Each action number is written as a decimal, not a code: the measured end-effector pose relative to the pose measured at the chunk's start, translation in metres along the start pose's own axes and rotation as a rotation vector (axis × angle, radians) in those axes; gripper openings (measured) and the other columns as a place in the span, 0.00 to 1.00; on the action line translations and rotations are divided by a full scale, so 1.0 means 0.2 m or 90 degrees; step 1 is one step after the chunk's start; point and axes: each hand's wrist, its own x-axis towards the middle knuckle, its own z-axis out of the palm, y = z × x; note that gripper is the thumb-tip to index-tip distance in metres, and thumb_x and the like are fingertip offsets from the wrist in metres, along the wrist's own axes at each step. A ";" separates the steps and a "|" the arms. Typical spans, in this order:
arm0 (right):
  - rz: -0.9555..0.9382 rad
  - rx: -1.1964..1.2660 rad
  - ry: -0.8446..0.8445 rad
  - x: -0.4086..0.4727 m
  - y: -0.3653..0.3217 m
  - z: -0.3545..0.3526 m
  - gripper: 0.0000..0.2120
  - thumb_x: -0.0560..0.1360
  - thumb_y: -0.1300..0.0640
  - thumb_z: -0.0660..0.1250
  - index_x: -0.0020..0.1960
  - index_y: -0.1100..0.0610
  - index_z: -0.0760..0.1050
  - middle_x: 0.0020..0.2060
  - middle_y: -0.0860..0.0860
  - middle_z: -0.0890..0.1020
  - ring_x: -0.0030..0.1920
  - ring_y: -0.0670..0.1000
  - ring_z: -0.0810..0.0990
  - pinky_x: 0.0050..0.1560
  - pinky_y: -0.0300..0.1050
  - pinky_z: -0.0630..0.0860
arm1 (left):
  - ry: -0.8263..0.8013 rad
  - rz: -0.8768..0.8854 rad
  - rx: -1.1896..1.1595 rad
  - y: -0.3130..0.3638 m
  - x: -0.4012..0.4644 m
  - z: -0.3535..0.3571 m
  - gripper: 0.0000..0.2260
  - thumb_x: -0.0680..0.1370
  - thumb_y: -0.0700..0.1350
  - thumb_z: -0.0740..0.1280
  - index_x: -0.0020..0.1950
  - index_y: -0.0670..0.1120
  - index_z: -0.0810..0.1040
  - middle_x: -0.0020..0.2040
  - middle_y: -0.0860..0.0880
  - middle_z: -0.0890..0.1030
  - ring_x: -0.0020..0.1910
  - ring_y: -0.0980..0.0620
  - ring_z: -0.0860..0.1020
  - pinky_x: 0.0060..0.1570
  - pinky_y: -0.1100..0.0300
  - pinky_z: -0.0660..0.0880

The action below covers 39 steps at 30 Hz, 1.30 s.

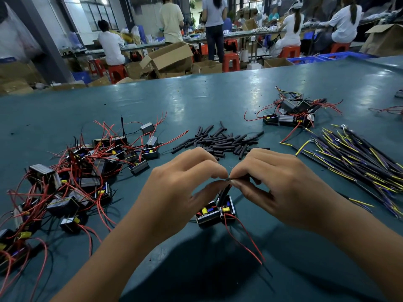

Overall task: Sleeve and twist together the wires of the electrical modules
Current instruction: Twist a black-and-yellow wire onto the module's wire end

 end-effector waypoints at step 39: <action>0.232 0.337 -0.091 -0.01 0.04 -0.08 0.06 0.77 0.51 0.66 0.47 0.47 0.82 0.36 0.48 0.83 0.34 0.50 0.78 0.37 0.50 0.75 | -0.093 -0.374 -0.444 -0.06 -0.03 0.21 0.02 0.80 0.46 0.70 0.51 0.50 0.83 0.33 0.60 0.78 0.29 0.61 0.68 0.30 0.70 0.66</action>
